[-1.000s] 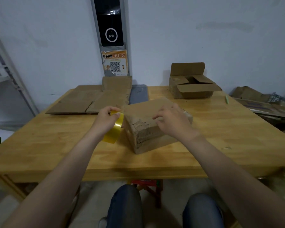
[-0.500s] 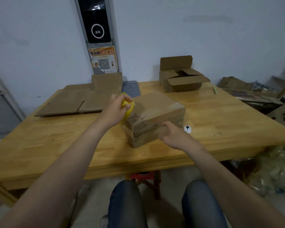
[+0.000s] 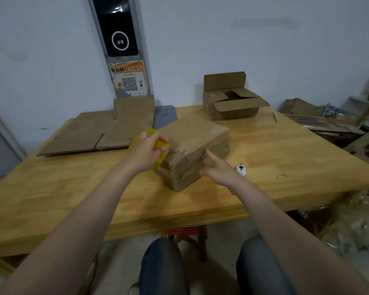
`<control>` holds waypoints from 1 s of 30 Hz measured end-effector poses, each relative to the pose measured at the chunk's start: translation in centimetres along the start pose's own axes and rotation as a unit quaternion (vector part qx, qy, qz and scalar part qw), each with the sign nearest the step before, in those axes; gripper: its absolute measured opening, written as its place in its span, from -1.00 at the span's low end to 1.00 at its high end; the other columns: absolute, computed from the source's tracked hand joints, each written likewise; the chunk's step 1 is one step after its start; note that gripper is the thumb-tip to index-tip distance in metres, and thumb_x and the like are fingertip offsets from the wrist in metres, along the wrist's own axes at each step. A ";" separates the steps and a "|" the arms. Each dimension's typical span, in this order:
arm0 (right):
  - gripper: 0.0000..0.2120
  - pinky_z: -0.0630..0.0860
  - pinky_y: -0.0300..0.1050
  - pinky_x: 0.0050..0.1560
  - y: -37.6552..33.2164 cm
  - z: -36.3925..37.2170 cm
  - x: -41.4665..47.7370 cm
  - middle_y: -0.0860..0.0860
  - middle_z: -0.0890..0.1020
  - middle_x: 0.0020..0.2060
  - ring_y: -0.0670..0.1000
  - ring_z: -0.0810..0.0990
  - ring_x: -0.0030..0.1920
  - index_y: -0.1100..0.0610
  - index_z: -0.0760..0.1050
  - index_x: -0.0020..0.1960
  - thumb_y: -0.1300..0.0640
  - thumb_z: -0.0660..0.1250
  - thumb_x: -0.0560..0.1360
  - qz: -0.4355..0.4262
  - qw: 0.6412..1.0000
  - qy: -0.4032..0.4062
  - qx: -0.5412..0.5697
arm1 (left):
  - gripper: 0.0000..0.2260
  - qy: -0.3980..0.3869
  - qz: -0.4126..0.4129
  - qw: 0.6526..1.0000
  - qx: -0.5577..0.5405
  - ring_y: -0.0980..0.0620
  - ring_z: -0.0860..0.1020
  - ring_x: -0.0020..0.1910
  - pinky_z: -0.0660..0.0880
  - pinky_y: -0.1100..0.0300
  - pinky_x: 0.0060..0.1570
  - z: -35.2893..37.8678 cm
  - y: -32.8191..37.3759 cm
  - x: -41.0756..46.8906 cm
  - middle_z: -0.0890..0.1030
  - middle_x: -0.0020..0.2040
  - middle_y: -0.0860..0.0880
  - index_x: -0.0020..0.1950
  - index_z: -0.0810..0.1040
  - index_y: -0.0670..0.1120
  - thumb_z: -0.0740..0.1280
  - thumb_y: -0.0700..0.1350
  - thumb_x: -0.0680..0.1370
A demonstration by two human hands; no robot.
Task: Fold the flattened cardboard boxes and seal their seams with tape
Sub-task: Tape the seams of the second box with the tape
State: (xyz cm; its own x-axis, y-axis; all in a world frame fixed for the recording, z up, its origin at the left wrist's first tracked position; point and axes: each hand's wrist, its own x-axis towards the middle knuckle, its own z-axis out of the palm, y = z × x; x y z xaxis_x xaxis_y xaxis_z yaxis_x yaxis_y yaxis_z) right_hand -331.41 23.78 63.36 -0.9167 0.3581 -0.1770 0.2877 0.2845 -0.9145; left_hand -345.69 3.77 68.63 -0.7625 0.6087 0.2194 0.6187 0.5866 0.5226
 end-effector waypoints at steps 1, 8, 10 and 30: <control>-0.24 0.46 -0.08 0.14 -0.3 -0.2 0.4 -0.03 0.28 0.58 0.06 0.38 0.48 -0.15 -0.02 0.66 0.14 0.33 0.63 0.001 1.000 0.003 0.014 | -0.87 -0.002 0.000 1.000 -0.002 0.02 0.46 -0.01 0.34 0.11 -0.03 0.0 0.1 0.1 0.33 0.17 0.00 0.23 0.50 0.14 0.27 0.00 0.69; -0.26 0.54 0.00 0.04 0.2 -0.8 1.6 -0.06 0.32 0.56 0.04 0.46 0.35 -0.17 0.00 0.65 0.20 0.30 0.63 0.010 0.997 0.008 0.076 | -0.86 -0.023 0.012 1.000 -0.007 -0.04 0.39 0.17 0.37 0.05 0.20 0.2 1.0 1.4 0.32 0.25 -0.03 0.24 0.51 0.12 0.26 -0.01 0.70; -0.28 0.55 0.00 0.08 0.7 -0.6 1.9 -0.10 0.28 0.58 0.09 0.42 0.42 -0.12 0.05 0.65 0.22 0.30 0.63 0.013 0.996 0.012 0.092 | -0.85 -0.030 0.015 0.999 0.001 -0.05 0.41 0.17 0.37 0.06 0.18 0.5 1.2 1.9 0.31 0.24 -0.02 0.26 0.51 0.11 0.27 -0.01 0.69; -0.37 0.53 0.21 0.29 2.3 1.6 3.9 0.22 0.32 0.50 0.35 0.55 0.22 0.04 0.20 0.60 0.33 0.29 0.60 0.114 0.912 0.035 0.392 | -0.57 0.013 0.056 0.997 0.044 0.02 0.36 0.10 0.32 0.12 0.02 3.0 0.1 6.5 0.35 0.17 -0.01 0.16 0.50 0.14 0.62 0.02 0.40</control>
State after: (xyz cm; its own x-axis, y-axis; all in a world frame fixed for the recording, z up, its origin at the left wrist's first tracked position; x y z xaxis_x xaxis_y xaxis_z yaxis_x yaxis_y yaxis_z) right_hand -334.78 24.42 60.02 -0.8304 0.3920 -0.3959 0.1563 -0.5181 -0.8409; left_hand -349.99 9.41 67.64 -0.6911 0.6600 0.2946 0.7140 0.5601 0.4201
